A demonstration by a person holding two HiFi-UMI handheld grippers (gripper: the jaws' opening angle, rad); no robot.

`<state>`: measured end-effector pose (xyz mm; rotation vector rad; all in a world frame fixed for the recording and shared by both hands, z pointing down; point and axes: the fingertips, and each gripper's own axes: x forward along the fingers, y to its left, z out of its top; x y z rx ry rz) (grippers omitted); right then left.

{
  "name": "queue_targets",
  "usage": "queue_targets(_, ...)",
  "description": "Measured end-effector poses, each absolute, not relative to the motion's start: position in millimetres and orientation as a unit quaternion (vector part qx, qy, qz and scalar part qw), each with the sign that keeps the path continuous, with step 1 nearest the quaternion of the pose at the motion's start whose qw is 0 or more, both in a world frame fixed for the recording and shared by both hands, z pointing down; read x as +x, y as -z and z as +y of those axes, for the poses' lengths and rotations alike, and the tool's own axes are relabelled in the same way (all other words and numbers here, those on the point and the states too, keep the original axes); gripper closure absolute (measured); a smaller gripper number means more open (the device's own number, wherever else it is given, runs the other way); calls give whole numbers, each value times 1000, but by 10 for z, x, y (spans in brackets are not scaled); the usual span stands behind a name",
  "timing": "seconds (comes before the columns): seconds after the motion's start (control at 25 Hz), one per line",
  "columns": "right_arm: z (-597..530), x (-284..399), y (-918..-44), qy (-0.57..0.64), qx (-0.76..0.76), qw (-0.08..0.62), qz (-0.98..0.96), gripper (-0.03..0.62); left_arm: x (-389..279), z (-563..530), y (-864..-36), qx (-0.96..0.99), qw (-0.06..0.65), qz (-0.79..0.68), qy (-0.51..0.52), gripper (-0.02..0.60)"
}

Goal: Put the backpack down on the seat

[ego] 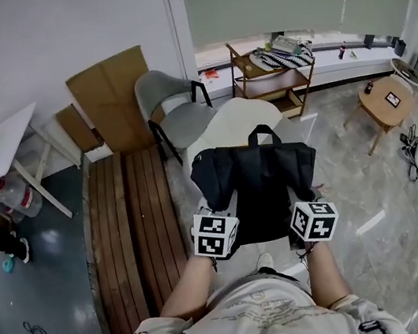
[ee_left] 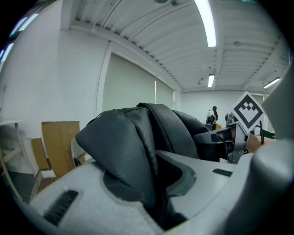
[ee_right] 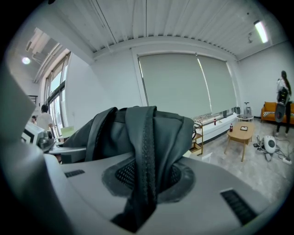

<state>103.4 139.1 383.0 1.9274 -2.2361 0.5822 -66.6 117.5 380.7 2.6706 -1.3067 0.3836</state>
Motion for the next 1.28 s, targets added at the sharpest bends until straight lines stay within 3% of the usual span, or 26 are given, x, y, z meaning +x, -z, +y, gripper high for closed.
queue_targets(0.64, 192, 1800, -3991, -217, 618, 82, -751, 511, 97, 44, -3973, 877, 96, -448, -144, 505)
queue_targets(1.28, -382, 1909, -4146, -227, 586, 94, -772, 511, 208, -449, -4134, 861, 107, -473, -151, 505)
